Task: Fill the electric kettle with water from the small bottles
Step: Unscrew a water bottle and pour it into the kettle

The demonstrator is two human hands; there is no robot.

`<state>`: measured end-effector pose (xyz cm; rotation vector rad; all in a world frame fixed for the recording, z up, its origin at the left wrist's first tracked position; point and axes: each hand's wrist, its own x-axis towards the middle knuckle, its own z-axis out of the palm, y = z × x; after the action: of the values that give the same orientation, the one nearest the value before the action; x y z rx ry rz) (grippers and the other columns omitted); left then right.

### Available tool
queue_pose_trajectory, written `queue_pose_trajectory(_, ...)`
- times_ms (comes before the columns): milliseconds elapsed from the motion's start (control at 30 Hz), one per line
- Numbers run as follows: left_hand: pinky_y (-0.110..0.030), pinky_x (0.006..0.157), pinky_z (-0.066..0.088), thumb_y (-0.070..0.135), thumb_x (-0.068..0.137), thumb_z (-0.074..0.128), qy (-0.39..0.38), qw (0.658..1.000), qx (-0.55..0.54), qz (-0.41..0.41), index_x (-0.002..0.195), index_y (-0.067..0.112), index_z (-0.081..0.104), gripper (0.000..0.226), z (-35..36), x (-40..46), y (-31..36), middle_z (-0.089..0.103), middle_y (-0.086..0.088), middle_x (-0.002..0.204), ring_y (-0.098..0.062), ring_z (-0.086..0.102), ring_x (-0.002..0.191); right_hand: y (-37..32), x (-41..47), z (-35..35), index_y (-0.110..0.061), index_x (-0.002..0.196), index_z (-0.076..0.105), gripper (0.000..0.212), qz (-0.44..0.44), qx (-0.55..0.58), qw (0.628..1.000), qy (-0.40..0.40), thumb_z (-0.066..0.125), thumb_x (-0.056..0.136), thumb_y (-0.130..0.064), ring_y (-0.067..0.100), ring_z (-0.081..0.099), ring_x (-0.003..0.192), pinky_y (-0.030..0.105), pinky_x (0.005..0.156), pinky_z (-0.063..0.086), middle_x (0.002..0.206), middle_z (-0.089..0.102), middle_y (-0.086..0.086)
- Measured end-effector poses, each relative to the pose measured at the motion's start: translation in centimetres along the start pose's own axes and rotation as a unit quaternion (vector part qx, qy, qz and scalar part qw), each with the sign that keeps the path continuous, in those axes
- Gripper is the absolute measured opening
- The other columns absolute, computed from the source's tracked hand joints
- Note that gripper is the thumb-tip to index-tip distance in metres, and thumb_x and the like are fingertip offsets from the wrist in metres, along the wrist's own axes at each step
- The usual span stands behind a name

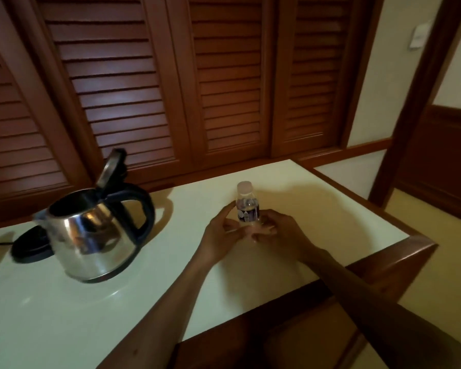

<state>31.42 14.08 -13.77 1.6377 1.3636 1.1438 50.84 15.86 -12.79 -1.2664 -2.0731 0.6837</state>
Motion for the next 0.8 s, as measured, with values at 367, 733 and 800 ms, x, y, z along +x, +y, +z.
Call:
queue_pose_trajectory(367,-0.041,0.101,0.051,0.038,0.087,0.068,0.092,0.967,0.237,0.0,0.122,0.034,0.065,0.035,6.0,14.0,0.1,0.065,0.0,0.128,-0.022,0.06,0.118,14.0,12.0,-12.0,-0.007,0.121,0.056,0.051,0.082,-0.04,0.996,0.005,0.076,0.08,-0.03,0.014,0.056,0.086,0.025,0.074,0.046,0.108,0.061,0.004)
queue_pose_trajectory(733,-0.05,0.121,0.003,0.056,0.101,0.023,-0.02,0.862,0.493,-0.117,0.156,0.026,0.018,0.063,7.0,16.0,-1.7,0.008,-0.002,0.166,-0.019,0.003,0.153,19.7,22.5,-12.6,-0.022,0.099,0.062,0.026,0.039,0.012,0.998,0.044,0.073,0.076,-0.029,0.012,0.065,0.081,0.024,0.068,0.051,0.092,0.068,-0.004)
queue_pose_trajectory(800,-0.049,0.121,0.002,0.058,0.1,0.02,-0.019,0.856,0.502,-0.12,0.156,0.027,0.015,0.064,7.1,16.1,-2.0,0.005,-0.001,0.166,-0.018,0.001,0.153,20.8,24.0,-12.2,-0.024,0.097,0.063,0.029,0.051,0.016,0.997,0.051,0.07,0.073,-0.038,0.012,0.064,0.079,0.033,0.07,0.053,0.09,0.069,-0.006)
